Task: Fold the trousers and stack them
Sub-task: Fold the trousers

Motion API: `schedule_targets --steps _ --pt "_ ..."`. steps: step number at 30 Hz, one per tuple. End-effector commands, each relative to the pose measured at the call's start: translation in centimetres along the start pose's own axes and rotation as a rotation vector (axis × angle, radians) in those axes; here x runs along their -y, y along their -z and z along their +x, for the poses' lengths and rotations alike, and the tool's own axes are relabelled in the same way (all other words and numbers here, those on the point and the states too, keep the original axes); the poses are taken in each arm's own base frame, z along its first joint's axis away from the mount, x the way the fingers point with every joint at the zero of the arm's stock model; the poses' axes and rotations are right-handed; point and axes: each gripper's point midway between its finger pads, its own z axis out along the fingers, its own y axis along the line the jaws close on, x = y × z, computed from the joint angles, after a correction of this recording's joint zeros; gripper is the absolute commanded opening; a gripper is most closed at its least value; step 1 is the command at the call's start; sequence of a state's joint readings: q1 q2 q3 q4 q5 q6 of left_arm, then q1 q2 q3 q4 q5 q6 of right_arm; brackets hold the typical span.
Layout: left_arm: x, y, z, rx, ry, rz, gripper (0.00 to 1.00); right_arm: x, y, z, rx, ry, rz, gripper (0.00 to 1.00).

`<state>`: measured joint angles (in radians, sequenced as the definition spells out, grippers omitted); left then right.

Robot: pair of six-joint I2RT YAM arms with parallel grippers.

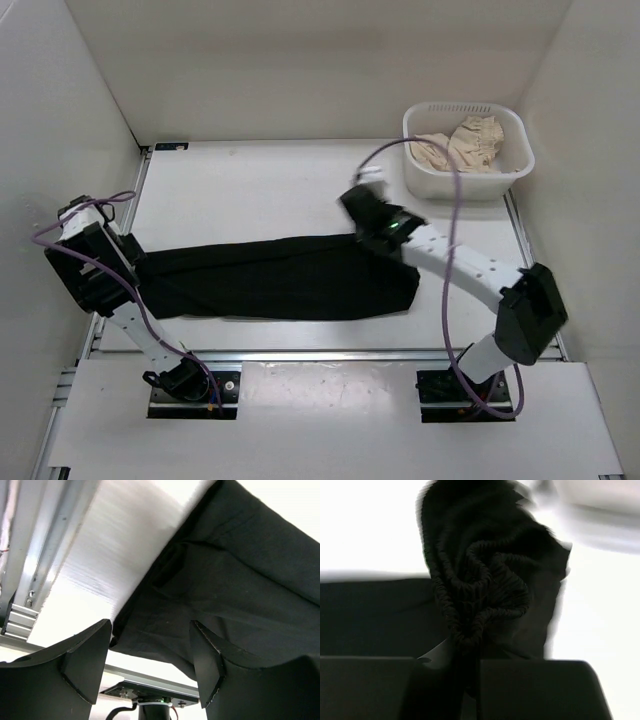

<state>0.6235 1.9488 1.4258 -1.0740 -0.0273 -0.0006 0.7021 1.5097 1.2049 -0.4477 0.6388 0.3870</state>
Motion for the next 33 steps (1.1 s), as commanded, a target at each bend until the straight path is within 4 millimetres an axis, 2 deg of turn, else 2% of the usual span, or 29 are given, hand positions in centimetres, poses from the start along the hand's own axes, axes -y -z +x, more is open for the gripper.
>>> schedule_targets --steps 1,2,3,4,5,6,8,9,10,12,14,15,17,18,19,20,21,22,23,24,26,27,28,29,30,31,32,33 --pt "1.1 1.0 -0.8 0.034 -0.04 -0.01 0.75 -7.3 4.1 2.1 0.066 0.168 -0.015 0.0" --pt "1.1 1.0 -0.8 0.034 -0.04 -0.01 0.75 -9.3 4.0 3.2 0.072 0.211 -0.008 0.0" --pt "1.5 1.0 -0.8 0.034 -0.051 -0.009 0.75 -13.0 5.9 3.4 0.099 0.227 -0.083 0.0" --pt "1.8 1.0 -0.8 0.034 -0.06 -0.009 0.75 -14.4 6.3 4.1 0.094 0.259 -0.098 0.0" --pt "1.8 1.0 -0.8 0.034 -0.06 -0.009 0.75 -15.9 5.7 6.0 0.067 0.299 -0.095 0.0" --pt "1.8 1.0 -0.8 0.034 -0.06 -0.009 0.75 -18.0 6.9 6.4 0.081 0.306 -0.136 0.0" --pt "2.1 1.0 -0.8 0.035 -0.069 -0.009 0.75 -20.1 6.7 8.3 0.063 0.34 -0.155 0.0" --pt "2.1 1.0 -0.8 0.035 -0.069 -0.009 0.75 -21.6 7.6 8.4 0.069 0.341 -0.189 0.0" --pt "2.1 0.7 -0.7 0.026 -0.069 -0.009 0.75 -22.4 7.3 9.2 0.064 0.358 -0.191 0.0" --pt "1.9 0.7 -0.8 0.026 -0.069 -0.018 0.76 -23.6 7.9 9.8 0.064 0.414 -0.213 0.0" --pt "1.9 0.7 -0.8 0.026 -0.069 -0.018 0.76 -24.4 8.3 9.7 0.075 0.461 -0.225 0.0" --pt "1.9 0.8 -0.5 0.017 -0.07 -0.018 0.76 -24.7 8.1 10.4 0.055 0.498 -0.24 0.0" --pt "2.1 0.8 -0.5 0.016 -0.07 -0.009 0.76 -26.4 8.1 11.7 0.012 0.561 -0.329 0.03" --pt "2.1 0.8 -0.5 0.016 -0.07 -0.009 0.76 -27.0 8.2 12.0 0.0 0.584 -0.355 0.08" --pt "2.1 0.6 -0.2 0.007 -0.07 -0.01 0.76 -27.6 8.2 12.4 -0.02 0.618 -0.379 0.22" --pt "2.1 0.6 -0.2 0.007 -0.07 -0.01 0.76 -28.2 8.7 12.4 -0.024 0.678 -0.431 0.57" --pt "2.1 0.9 -0.3 0.018 -0.07 -0.009 0.76 -28.7 9.0 13.3 -0.059 0.719 -0.479 0.68" --pt "2.0 0.7 0.0 0.009 -0.07 -0.01 0.76 -28.8 9.7 13.8 -0.096 0.75 -0.523 0.75" --pt "2.0 0.7 0.0 0.009 -0.07 -0.01 0.76 -29.3 11.2 12.7 -0.075 0.757 -0.559 0.87" --pt "2.0 0.7 0.0 0.009 -0.07 -0.01 0.76 -29.0 11.9 11.8 -0.056 0.779 -0.569 0.99" --pt "1.8 0.7 0.0 0.009 -0.07 -0.02 0.78 -28.2 14.5 8.2 0.006 0.724 -0.594 0.99" --pt "1.8 0.7 0.0 0.009 -0.07 -0.02 0.78 -27.5 15.0 6.6 0.028 0.676 -0.586 0.99" --pt "1.8 0.7 0.0 0.009 -0.07 -0.02 0.78 -26.5 16.6 4.0 0.064 0.603 -0.606 0.99" --pt "1.8 0.7 0.0 0.009 -0.07 -0.02 0.78 -24.6 15.7 2.6 0.052 0.548 -0.56 0.99" --pt "1.9 1.0 -0.1 0.01 -0.07 -0.02 0.78 -22.9 14.7 2.4 0.017 0.498 -0.522 0.99" --pt "1.9 1.0 -0.1 0.011 -0.07 -0.02 0.78 -21.1 14.6 1.8 -0.038 0.361 -0.505 0.99" --pt "1.9 1.2 -0.5 0.021 -0.07 -0.02 0.78 -17.9 11.7 1.4 -0.123 0.275 -0.442 0.99" --pt "1.9 1.2 -0.2 0.012 -0.07 -0.02 0.78 -15.4 10.1 4.0 -0.226 0.219 -0.423 0.99"
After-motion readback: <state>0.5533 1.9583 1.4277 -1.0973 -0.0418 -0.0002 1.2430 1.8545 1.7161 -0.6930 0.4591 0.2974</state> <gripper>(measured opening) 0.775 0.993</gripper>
